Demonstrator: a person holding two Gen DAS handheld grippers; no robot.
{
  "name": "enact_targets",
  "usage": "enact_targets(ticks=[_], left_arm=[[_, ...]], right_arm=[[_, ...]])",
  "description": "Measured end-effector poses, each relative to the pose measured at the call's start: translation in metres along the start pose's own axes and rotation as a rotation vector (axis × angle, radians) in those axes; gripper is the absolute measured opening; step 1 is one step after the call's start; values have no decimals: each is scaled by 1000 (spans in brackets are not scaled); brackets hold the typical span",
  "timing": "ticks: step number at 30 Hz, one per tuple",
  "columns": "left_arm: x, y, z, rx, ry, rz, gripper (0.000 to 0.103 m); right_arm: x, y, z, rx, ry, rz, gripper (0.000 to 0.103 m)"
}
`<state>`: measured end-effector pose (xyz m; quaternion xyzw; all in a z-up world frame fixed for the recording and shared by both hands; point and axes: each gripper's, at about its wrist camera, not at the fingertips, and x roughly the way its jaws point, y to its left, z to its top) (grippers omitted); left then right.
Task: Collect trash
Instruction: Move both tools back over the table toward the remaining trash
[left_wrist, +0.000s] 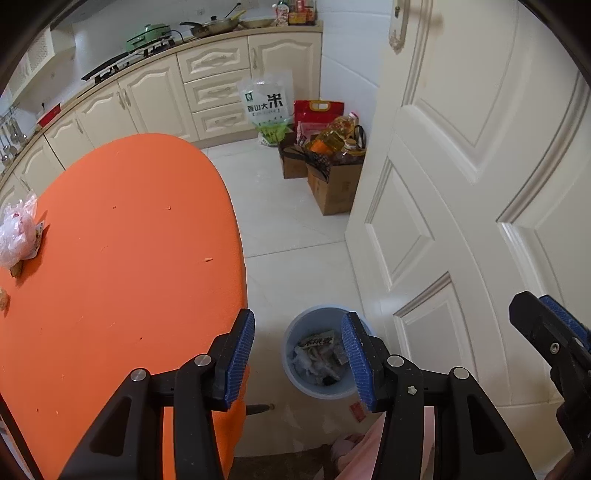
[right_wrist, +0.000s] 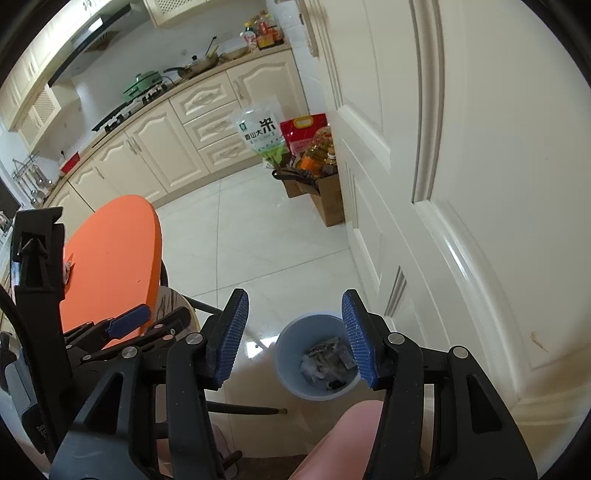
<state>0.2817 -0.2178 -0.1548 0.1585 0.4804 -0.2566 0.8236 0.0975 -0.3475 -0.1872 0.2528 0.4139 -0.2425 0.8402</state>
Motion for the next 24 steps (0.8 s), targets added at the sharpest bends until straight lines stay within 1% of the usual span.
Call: enact_targets(ticks=[3,5,7,8,9,14,15,16,17,18,19,20,21,22,24], left_arm=[[-7,4,-4,-2,-3,-10,46],[-15,6,-8,-6,-14,3,46],[-23,9,-10,-9,-30,4,46],[-25,9,-12,-13,-34,3,46],[-30,10,-15,-18,-40,1,46],[-59,21,-32,-40,-83,2,48],[-64,23,-36,-44,-89,-1,50],[-70,26,-41,-50,-95,-5,51],[-77,29,-46,-59,-103,-7,55],[-81,31,-50,-66,-108,-6,59],[-88,35,-56,-75,-118,-2,59],[-94,38,-62,-84,-127,5,60],[-102,43,-69,-96,-139,15,61],[-110,47,-74,-105,-149,21,61],[-122,53,-85,-123,-166,22,66]], right_arm=[[-3,2,-1,-3,3,0,50],[-8,7,-2,-15,-3,-9,50],[-15,10,-3,-18,-12,-11,53],[-18,12,-5,-19,-20,-11,58],[-22,15,-6,-21,-27,-14,60],[-46,30,-17,-44,-60,-25,61],[-51,34,-20,-52,-67,-29,63],[-55,36,-22,-56,-73,-31,69],[-61,40,-24,-63,-87,-33,76],[-66,44,-26,-71,-101,-37,76],[-72,48,-29,-80,-115,-42,76],[-79,53,-31,-91,-128,-44,79],[-82,56,-32,-95,-136,-41,86],[-88,61,-34,-101,-150,-32,89],[-97,71,-38,-120,-175,-24,90]])
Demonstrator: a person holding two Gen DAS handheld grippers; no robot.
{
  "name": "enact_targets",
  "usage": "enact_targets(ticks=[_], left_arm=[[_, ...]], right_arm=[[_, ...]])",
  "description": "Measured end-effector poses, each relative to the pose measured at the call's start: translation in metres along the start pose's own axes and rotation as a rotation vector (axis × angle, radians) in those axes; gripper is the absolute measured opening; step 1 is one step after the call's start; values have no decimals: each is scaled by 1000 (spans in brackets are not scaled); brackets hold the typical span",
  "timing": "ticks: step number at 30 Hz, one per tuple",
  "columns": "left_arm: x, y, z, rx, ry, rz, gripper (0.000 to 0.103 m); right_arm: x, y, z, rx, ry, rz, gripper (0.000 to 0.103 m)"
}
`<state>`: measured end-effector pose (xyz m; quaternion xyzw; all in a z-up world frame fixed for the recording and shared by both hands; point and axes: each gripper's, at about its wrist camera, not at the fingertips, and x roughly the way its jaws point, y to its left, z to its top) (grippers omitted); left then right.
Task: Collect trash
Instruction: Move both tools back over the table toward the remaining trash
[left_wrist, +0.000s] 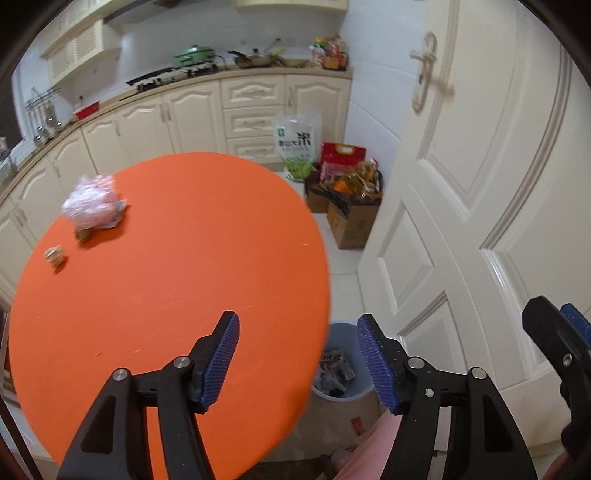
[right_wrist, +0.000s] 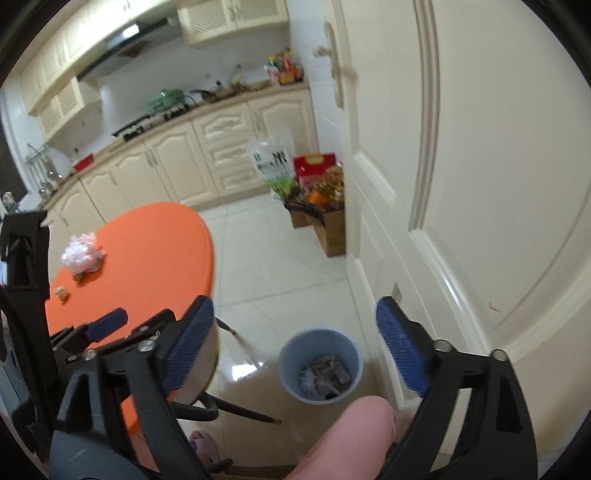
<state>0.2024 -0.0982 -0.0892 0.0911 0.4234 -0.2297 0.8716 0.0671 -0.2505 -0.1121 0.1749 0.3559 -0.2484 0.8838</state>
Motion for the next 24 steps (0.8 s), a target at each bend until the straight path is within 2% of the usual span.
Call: enact_targets(ticks=[3,4,6,9,14,18,24], left_arm=[[-26,21,-14,-38,-41,20,68],[-35,28,-19,-50,-60,40,69],[-48,39,-29,-71,-90,82,71],[-68,65,-45,-120,-124,126,76],[-92,100,-64,-184,-156,196,77],[-105,127,-75,-242,-162,215,82],[-112,172,-82,-302,-166,265,84]], right_arm=[[-11,17,-2,-32,-23,13,90],[-13,24,-3,-42,-26,23,91],[-18,39,-6,-63,-34,40,99],[-20,61,-9,-95,-36,59,99],[-19,105,-13,-141,-21,122,101],[-12,143,-17,-186,-6,155,101],[8,196,-26,-249,43,210,101]])
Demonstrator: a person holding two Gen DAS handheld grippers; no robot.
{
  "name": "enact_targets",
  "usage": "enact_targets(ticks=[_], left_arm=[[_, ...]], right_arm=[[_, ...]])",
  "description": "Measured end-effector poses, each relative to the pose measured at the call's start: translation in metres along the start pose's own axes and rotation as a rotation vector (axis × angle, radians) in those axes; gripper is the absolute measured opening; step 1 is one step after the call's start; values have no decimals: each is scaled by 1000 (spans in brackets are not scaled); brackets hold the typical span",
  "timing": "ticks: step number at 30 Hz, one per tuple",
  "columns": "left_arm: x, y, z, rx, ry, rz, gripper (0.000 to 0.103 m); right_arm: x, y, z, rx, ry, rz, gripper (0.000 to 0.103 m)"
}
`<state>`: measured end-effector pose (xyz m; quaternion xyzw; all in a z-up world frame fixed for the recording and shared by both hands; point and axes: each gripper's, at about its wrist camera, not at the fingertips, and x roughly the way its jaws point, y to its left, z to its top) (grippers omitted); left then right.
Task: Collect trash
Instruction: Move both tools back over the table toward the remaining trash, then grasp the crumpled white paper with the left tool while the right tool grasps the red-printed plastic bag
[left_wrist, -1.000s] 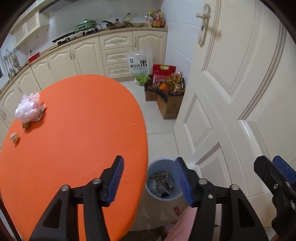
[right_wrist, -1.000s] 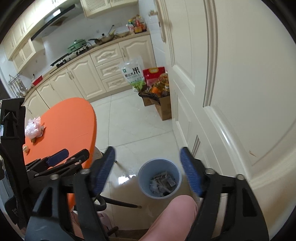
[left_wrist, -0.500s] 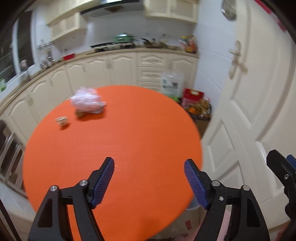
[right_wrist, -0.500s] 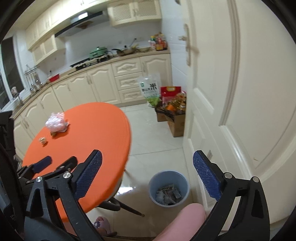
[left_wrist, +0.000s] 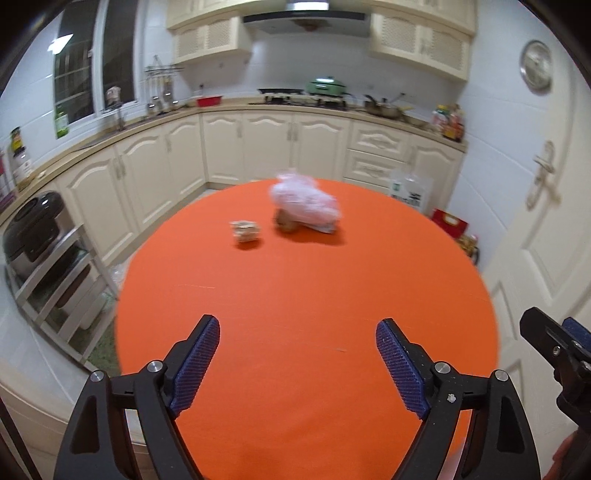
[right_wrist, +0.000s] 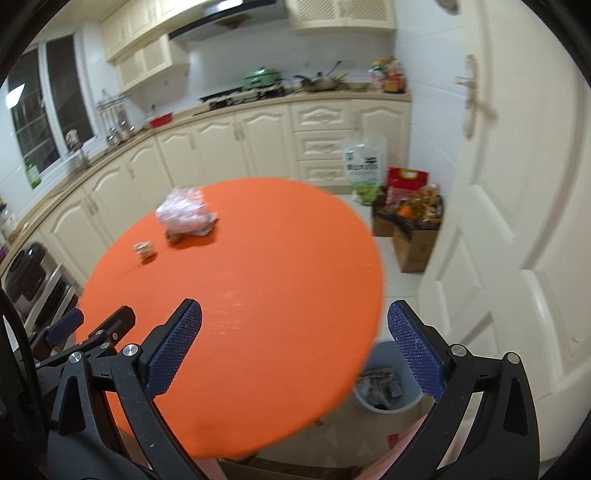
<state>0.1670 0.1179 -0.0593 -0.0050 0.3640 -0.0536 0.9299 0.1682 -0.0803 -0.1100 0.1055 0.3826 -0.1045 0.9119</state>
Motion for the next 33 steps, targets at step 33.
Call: enact_targets(ticks=[33], left_arm=[[239,119,155,-218,285,-48,70]], right_arm=[[225,121,112,-241,260,168,101]])
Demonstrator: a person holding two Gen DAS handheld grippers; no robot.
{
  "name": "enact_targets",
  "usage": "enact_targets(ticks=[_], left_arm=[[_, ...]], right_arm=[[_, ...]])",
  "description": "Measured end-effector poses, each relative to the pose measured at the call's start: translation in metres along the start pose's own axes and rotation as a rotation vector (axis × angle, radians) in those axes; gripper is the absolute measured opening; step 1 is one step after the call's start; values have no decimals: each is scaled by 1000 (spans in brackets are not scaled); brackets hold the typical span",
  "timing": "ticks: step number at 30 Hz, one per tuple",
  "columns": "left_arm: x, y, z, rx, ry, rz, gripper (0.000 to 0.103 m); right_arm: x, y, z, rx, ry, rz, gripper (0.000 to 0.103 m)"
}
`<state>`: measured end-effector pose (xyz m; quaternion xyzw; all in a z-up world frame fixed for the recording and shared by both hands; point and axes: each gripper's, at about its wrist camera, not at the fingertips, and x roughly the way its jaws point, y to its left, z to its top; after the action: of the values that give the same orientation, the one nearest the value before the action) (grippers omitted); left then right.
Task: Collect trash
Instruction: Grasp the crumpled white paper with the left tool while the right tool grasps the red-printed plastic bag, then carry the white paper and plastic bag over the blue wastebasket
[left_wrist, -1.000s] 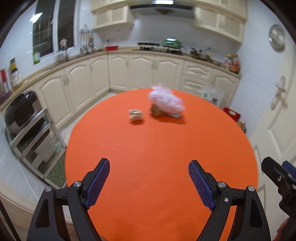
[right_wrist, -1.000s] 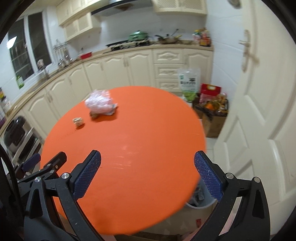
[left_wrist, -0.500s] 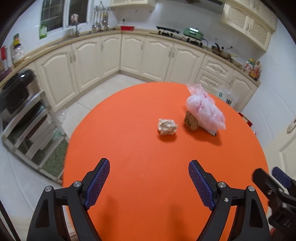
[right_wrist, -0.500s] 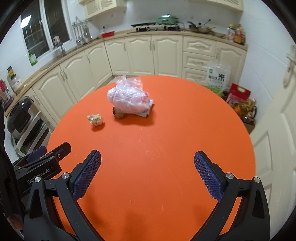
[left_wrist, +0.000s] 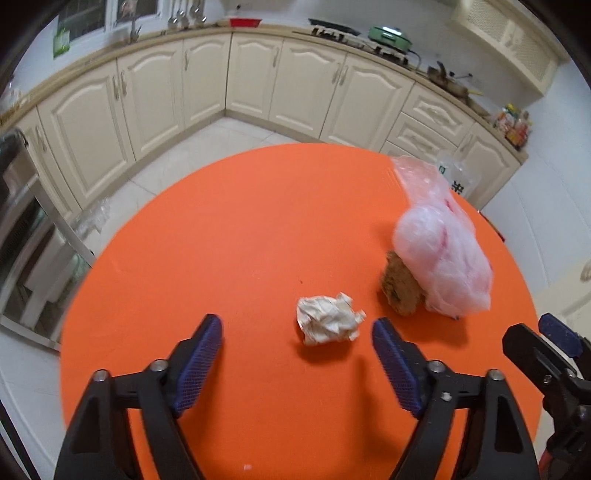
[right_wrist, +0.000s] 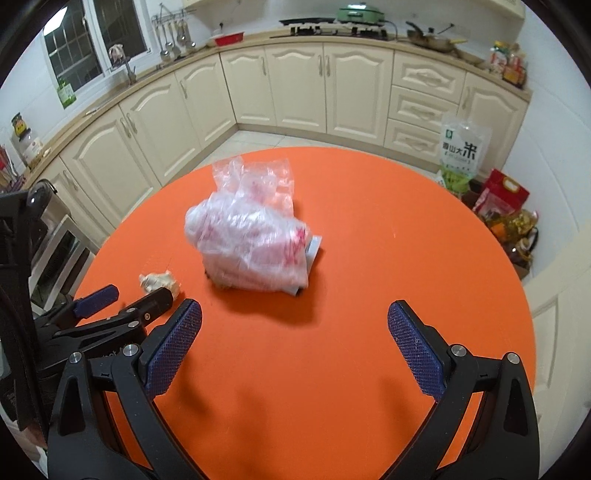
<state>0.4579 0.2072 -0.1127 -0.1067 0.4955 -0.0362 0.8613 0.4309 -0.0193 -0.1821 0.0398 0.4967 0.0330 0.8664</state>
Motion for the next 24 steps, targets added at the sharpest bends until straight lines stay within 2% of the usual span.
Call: enact_targets(ticks=[2,3,6,8,12,13,15,17,20,21,24], left_arm=[[0,8,8,-10,1,-25,66],[-2,10,11,-7,-10,-37,58],[3,17,16,5,10,-93,47],[5,20,19,18,13,-93,31],[5,30,24,30,4,-92,31],[5,34,26,32,3,-96,31],[4,36,24,32,2,-103,30],[4,38,22,33,1,-111,30],[1,40,16,31,3,-116,30],[-1,41,13,30,2,-116,30],[-4,41,9,26,0,-110,30]], right_arm=[[5,1,7,-14,9,13,101],[9,2,10,-19,15,15,101],[17,8,20,-43,21,21,101],[24,15,26,-73,32,23,101],[46,24,35,-92,82,45,99],[50,25,35,-88,89,42,96],[55,25,36,-71,100,65,78],[54,23,36,-52,96,95,73],[47,21,35,-51,90,108,58],[44,20,34,-45,91,112,50],[35,16,33,-35,86,105,43]])
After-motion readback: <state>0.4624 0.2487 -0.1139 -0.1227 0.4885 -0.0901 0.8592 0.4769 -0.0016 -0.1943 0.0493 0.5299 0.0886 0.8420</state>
